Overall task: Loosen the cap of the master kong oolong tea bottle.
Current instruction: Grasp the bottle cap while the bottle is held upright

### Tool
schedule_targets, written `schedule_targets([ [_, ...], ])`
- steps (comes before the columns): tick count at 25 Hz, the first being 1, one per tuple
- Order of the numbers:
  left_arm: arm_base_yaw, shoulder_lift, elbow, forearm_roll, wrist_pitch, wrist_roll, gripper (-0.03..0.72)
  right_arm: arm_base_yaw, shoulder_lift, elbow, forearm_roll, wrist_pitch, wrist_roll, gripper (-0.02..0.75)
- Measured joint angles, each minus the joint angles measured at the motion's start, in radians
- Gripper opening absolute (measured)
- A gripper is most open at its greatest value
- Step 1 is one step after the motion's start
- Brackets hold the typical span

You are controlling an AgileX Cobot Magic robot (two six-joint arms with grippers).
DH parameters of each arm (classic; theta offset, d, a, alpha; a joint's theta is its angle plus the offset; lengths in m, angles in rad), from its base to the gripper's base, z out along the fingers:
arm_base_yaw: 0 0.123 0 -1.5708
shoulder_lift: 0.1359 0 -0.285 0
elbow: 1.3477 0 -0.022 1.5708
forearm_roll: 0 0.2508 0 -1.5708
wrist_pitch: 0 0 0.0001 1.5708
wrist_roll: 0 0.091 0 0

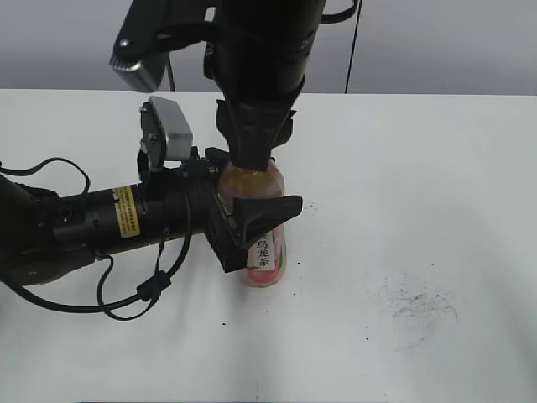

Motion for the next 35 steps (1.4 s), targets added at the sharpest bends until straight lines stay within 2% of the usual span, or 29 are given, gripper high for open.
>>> schedule_targets([
  [13,-0.001,0.0,0.0,0.012,-0.001,0.011,0.445,0.0,-0.005,0.0,0.015,0.009,-1.099,0.275],
  [21,-0.001,0.0,0.0,0.008,-0.001,0.005,0.445,0.0,-0.005,0.0,0.014,0.001,-1.678,0.275],
  [26,-0.001,0.0,0.0,0.008,-0.001,0.003,0.445,0.0,-0.005,0.0,0.014,-0.002,-1.794,0.275],
  [35,-0.001,0.0,0.0,0.006,-0.001,0.003,0.445,0.0,-0.005,0.0,0.015,-0.002,-1.777,0.275],
])
